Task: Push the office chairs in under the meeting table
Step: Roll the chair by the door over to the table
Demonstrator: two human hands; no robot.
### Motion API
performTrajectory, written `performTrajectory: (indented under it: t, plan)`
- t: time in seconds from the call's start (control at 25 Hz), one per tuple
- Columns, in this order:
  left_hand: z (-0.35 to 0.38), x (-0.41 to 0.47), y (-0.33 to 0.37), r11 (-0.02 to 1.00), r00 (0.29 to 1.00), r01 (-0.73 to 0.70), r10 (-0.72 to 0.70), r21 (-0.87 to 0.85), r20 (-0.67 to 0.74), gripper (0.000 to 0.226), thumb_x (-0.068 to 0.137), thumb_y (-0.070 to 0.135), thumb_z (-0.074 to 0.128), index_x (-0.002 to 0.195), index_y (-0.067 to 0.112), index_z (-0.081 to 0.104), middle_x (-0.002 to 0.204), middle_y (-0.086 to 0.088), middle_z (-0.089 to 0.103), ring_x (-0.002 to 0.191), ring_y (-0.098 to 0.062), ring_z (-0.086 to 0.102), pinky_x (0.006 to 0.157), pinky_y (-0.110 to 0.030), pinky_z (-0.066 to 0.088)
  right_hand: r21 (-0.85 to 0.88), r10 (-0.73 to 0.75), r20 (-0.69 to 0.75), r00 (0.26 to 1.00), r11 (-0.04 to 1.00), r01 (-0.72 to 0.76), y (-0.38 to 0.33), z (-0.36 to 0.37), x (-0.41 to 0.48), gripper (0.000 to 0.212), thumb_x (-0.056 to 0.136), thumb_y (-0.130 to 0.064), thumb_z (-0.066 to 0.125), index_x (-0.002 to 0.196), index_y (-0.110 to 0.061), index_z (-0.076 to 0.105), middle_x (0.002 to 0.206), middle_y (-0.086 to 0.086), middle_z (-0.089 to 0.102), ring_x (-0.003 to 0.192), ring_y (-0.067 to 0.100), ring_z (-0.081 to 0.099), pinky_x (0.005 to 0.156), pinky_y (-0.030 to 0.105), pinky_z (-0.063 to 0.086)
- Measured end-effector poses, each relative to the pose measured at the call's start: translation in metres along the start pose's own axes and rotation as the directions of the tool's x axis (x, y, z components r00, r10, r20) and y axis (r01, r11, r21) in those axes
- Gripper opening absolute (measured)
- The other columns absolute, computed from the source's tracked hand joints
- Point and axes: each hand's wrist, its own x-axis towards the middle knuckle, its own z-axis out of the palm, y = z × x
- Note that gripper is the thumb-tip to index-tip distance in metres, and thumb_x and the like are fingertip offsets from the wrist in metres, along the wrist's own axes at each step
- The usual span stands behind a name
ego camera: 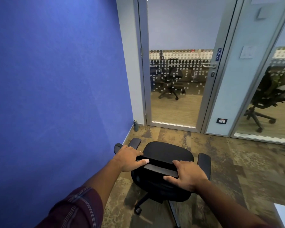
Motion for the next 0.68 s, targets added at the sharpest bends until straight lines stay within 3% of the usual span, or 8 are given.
performTrajectory:
  t: [0.08, 0.16, 0.32, 0.44, 0.56, 0.68]
  plan:
    - [0.002, -0.012, 0.005, 0.999, 0.999, -0.04, 0.04, -0.013, 0.021, 0.094, 0.094, 0.094, 0.02, 0.145, 0.031, 0.068, 0.133, 0.005, 0.076, 0.125, -0.022, 0.064, 0.111, -0.047, 0.04, 0.025, 0.024, -0.01, 1.0, 0.999, -0.024, -0.003, 0.002, -0.023, 0.104, 0.085, -0.099, 0.024, 0.149, -0.021, 0.05, 0.131, 0.004, 0.07, 0.117, 0.027, 0.066, 0.097, 0.043, 0.051]
    - [0.006, -0.027, 0.014, 0.996, 0.995, -0.086, 0.088, -0.036, 0.037, 0.089, 0.097, 0.089, 0.026, 0.148, 0.028, 0.066, 0.142, 0.003, 0.072, 0.131, -0.022, 0.063, 0.114, -0.047, 0.041, 0.042, 0.055, -0.03, 0.998, 0.998, -0.054, -0.007, 0.005, -0.047, 0.107, 0.085, -0.1, 0.016, 0.15, -0.023, 0.05, 0.132, 0.002, 0.071, 0.118, 0.025, 0.065, 0.096, 0.041, 0.05]
    - [0.021, -0.069, 0.035, 0.988, 0.988, -0.155, 0.154, -0.022, -0.031, 0.078, 0.1, 0.088, 0.027, 0.117, 0.025, 0.069, 0.1, 0.003, 0.072, 0.095, -0.021, 0.061, 0.094, -0.047, 0.041, 0.07, 0.131, -0.065, 0.989, 0.989, -0.127, -0.026, 0.01, -0.097, 0.104, 0.087, -0.098, 0.01, 0.146, -0.026, 0.055, 0.128, -0.001, 0.072, 0.115, 0.022, 0.066, 0.09, 0.04, 0.051]
    - [0.026, -0.102, 0.051, 0.981, 0.98, -0.191, 0.193, 0.038, -0.041, 0.078, 0.1, 0.087, 0.026, 0.118, 0.022, 0.066, 0.096, 0.002, 0.068, 0.094, -0.023, 0.061, 0.096, -0.048, 0.039, 0.097, 0.217, -0.053, 0.975, 0.973, -0.211, -0.048, 0.009, -0.134, 0.09, 0.094, -0.091, 0.021, 0.146, -0.026, 0.056, 0.131, 0.002, 0.072, 0.119, 0.025, 0.066, 0.092, 0.041, 0.051]
    - [0.035, -0.138, 0.063, 0.972, 0.97, -0.228, 0.231, 0.051, -0.072, 0.083, 0.1, 0.087, 0.023, 0.122, 0.02, 0.068, 0.09, 0.006, 0.065, 0.087, -0.021, 0.06, 0.096, -0.048, 0.042, 0.074, 0.265, 0.01, 0.964, 0.961, -0.265, -0.071, 0.011, -0.169, 0.094, 0.091, -0.093, 0.019, 0.145, -0.026, 0.057, 0.128, 0.003, 0.073, 0.117, 0.028, 0.067, 0.09, 0.043, 0.052]
    - [0.041, -0.168, 0.073, 0.97, 0.967, -0.242, 0.244, 0.04, -0.071, 0.082, 0.098, 0.089, 0.022, 0.114, 0.021, 0.065, 0.086, 0.007, 0.064, 0.081, -0.021, 0.061, 0.093, -0.048, 0.046, 0.087, 0.287, 0.011, 0.958, 0.954, -0.286, -0.09, 0.016, -0.2, 0.086, 0.091, -0.094, 0.017, 0.12, -0.028, 0.064, 0.11, 0.003, 0.074, 0.104, 0.029, 0.068, 0.081, 0.044, 0.05]
